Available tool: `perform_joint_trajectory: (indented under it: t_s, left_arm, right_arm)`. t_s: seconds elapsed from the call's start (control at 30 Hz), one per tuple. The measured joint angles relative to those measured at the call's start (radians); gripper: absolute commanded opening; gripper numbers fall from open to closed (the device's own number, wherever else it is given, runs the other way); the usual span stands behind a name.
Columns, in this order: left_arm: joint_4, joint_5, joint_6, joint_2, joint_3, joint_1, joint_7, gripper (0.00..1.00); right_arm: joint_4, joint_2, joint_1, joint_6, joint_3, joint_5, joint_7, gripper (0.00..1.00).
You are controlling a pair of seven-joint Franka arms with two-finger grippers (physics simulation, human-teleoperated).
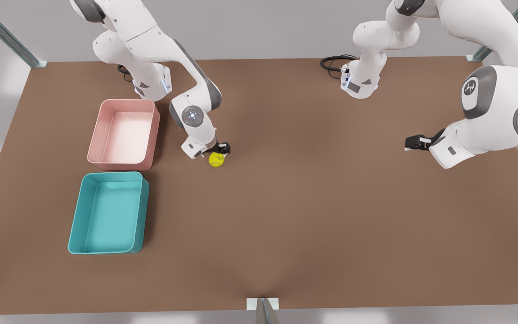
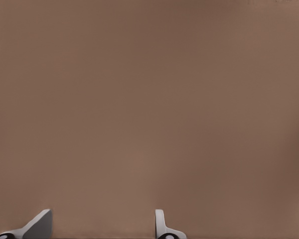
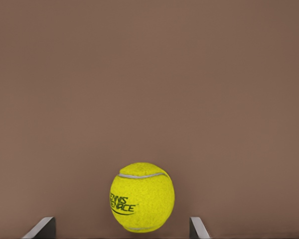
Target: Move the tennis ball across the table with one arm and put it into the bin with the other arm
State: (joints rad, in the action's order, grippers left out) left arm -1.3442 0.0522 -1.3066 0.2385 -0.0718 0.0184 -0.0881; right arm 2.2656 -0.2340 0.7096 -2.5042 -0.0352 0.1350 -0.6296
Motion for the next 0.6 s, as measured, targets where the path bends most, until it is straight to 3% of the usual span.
perform_joint_trajectory:
  t_s: [0.6]
  left_arm:
    - [-0.006,0.007,0.018,0.013,0.001,0.003,0.132,1.0]
  right_arm:
    - [0.001,-0.078,0.004,-0.103,-0.002,-0.002,-0.185,1.0]
